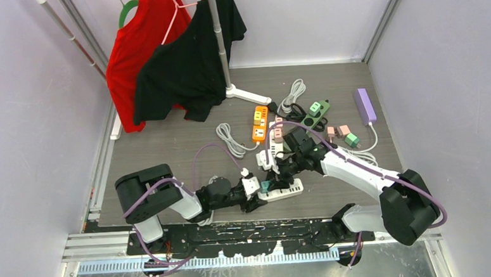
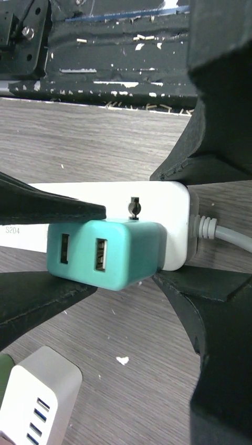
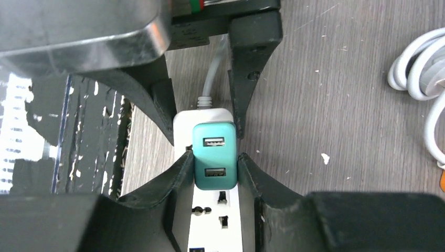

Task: Pull the plug off the socket
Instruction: Remove the plug from the socket.

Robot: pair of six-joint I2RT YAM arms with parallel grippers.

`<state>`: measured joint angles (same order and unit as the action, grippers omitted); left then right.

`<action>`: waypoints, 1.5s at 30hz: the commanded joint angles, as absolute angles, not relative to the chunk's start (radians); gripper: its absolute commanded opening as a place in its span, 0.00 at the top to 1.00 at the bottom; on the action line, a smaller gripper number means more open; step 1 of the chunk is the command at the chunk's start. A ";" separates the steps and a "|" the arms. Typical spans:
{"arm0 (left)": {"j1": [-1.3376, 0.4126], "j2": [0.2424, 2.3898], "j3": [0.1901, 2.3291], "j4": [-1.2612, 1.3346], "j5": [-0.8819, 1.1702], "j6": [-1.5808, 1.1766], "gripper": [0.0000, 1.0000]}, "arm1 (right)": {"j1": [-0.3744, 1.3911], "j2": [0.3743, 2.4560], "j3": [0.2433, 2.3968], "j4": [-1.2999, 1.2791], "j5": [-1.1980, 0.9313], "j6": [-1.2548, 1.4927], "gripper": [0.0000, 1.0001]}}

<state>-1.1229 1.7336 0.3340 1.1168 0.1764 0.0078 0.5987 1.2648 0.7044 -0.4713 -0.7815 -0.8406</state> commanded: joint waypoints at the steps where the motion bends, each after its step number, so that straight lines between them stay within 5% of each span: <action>1: -1.121 1.741 0.318 1.139 0.160 0.007 1.00 | 0.557 1.228 0.744 -0.662 -0.828 -1.058 0.99; 6: -1.122 1.741 0.322 1.138 0.154 -0.001 1.00 | 0.618 1.273 0.745 -0.685 -0.864 -1.111 0.98; 15: -1.121 1.753 0.337 1.124 0.157 -0.006 1.00 | 0.616 1.271 0.726 -0.340 -0.782 -0.686 0.99; 28: -1.121 1.763 0.307 1.160 0.136 -0.013 1.00 | 0.552 1.297 0.800 -0.829 -0.948 -1.218 0.99; 37: -1.121 1.786 0.324 1.166 0.140 -0.025 1.00 | 0.617 1.272 0.761 -0.460 -0.849 -0.801 0.99; 45: -1.121 1.796 0.303 1.190 0.134 -0.027 1.00 | 0.490 1.240 0.817 -0.670 -0.844 -0.957 0.99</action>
<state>-1.1244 1.7744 0.3344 1.1980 0.1730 -0.0273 0.5385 1.2957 0.7471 -0.5606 -0.8463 -0.9005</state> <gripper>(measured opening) 0.503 0.378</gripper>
